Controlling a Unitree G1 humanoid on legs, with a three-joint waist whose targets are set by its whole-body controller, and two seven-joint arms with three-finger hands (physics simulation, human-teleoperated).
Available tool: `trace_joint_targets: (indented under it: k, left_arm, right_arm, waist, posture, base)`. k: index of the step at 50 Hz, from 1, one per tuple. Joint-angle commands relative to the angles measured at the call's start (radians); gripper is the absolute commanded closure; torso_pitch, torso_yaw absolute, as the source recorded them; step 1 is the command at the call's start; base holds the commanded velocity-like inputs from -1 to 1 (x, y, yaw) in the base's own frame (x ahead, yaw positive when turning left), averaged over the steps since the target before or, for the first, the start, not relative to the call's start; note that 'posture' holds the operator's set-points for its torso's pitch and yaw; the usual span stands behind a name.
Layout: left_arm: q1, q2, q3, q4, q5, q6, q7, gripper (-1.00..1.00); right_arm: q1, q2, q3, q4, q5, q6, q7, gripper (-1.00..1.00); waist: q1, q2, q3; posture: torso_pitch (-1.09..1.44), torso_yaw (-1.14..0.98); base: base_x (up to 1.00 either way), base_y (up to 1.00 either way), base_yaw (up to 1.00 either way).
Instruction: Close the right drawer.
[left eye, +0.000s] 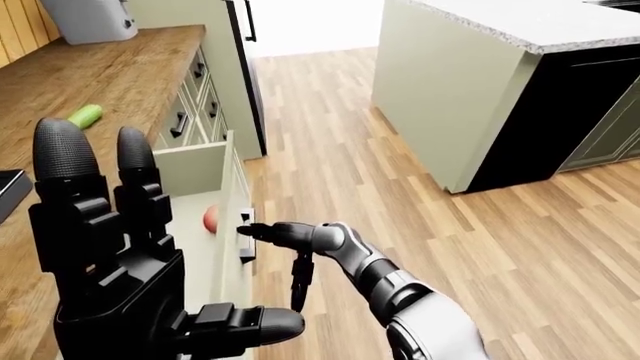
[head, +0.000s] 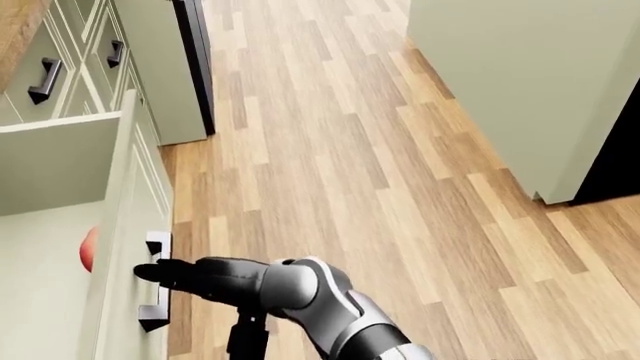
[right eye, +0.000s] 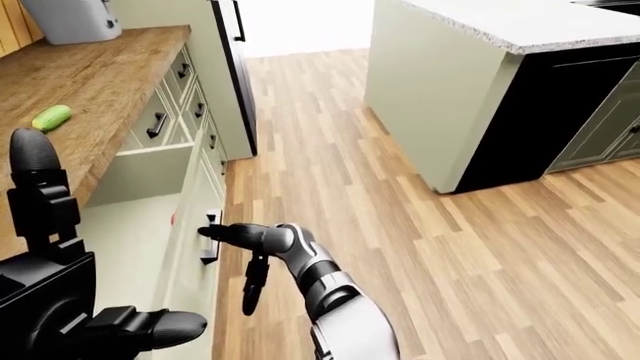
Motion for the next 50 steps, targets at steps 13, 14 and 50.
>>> trace_joint_targets:
  k: [13, 14, 50]
  left_arm:
    - [-0.004, 0.005, -0.005, -0.022, 0.006, -0.025, 0.009, -1.00]
    - [-0.004, 0.005, -0.004, -0.024, 0.006, -0.024, 0.009, -1.00]
    - [0.016, 0.026, -0.071, 0.027, 0.053, -0.070, 0.028, -1.00]
  right_arm:
    - [-0.089, -0.230, -0.086, -0.329, 0.247, -0.021, -0.204, -1.00]
    - [-0.072, -0.248, -0.091, -0.373, 0.262, -0.013, -0.235, -1.00]
    - [0.868, -0.323, -0.391, -1.829, 0.525, 0.387, -0.844, -1.00]
  waist:
    - [0.015, -0.010, -0.011]
    - [0.016, -0.012, -0.012]
    - [0.007, -0.028, -0.017]
  posture:
    - [0.00, 0.00]
    - [0.00, 0.00]
    - [0.00, 0.00]
  base:
    - [0.00, 0.00, 0.00]
    - [0.00, 0.00, 0.00]
    - [0.00, 0.00, 0.00]
